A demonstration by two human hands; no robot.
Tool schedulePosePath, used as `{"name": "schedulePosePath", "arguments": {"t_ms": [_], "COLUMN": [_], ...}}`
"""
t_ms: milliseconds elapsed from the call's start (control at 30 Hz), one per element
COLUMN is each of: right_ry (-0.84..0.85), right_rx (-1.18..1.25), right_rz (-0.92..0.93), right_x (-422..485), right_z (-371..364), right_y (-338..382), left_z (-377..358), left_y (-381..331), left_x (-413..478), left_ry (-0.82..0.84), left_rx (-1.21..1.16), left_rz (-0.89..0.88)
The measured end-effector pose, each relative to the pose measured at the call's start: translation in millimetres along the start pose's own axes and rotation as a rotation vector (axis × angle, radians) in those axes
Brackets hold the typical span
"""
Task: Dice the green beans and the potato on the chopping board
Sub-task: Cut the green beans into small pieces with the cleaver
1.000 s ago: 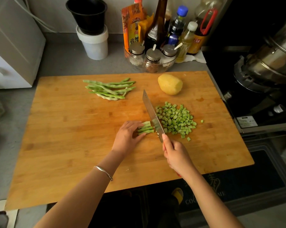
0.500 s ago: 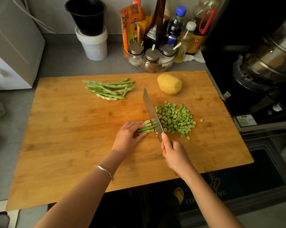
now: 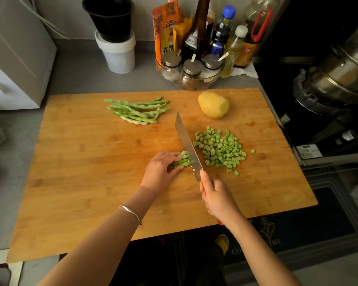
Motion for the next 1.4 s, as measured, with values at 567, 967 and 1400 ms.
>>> {"name": "schedulePosePath", "arguments": {"t_ms": [567,967,1400], "right_ry": [-0.099,-0.004,0.027], "right_rx": [-0.020,0.014,-0.059], "right_rz": [-0.026,0.058,-0.017], "right_x": [7,4,-3], "right_z": [7,-2,-5], "right_y": [-10,13,-3], "left_z": [0,10,1], "left_y": [2,5,9], "left_x": [0,-10,-10], "left_ry": [-0.009,-0.058,-0.028], "left_rx": [0.000,-0.025,0.038], "left_rz": [0.025,0.026,0.008]}}
Point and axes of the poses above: each hand's wrist, its own x-axis towards the middle knuckle, its own z-axis out of the back of the hand, y = z × x, the point moved 7 cm from there along x, towards the middle knuckle, and after that the axes turned 5 degrees about x, right-handed, at the moved point
